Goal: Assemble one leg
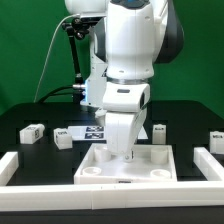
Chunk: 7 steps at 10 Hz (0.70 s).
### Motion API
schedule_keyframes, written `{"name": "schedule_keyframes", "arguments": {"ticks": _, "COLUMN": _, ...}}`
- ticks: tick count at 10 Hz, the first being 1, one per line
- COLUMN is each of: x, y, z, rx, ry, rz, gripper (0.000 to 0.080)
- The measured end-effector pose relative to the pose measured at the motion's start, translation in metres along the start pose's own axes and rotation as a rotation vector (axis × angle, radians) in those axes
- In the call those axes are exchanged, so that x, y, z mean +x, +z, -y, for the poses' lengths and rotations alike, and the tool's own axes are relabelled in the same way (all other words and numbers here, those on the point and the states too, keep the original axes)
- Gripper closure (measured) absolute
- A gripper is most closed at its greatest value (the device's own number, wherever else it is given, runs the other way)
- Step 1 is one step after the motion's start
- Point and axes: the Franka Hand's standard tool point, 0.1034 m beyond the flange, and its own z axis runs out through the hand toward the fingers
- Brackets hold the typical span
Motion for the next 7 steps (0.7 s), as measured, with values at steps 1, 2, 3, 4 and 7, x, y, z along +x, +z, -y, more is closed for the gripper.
{"name": "schedule_keyframes", "arguments": {"ticks": 1, "x": 0.0004, "y": 0.0007, "z": 0.0024, "rx": 0.005, "ry": -0.013, "rz": 0.003, "gripper": 0.0727}}
{"name": "schedule_keyframes", "arguments": {"ticks": 2, "x": 0.0006, "y": 0.0007, "z": 0.0026, "rx": 0.005, "ry": -0.014, "rz": 0.003, "gripper": 0.0727}}
{"name": "schedule_keyframes", "arguments": {"ticks": 3, "x": 0.0006, "y": 0.0008, "z": 0.0027, "rx": 0.005, "ry": -0.014, "rz": 0.003, "gripper": 0.0727}}
{"name": "schedule_keyframes", "arguments": {"ticks": 4, "x": 0.0007, "y": 0.0008, "z": 0.0029, "rx": 0.005, "ry": -0.014, "rz": 0.003, "gripper": 0.0727}}
{"name": "schedule_keyframes", "arguments": {"ticks": 7, "x": 0.0007, "y": 0.0008, "z": 0.0029, "rx": 0.005, "ry": -0.014, "rz": 0.003, "gripper": 0.0727}}
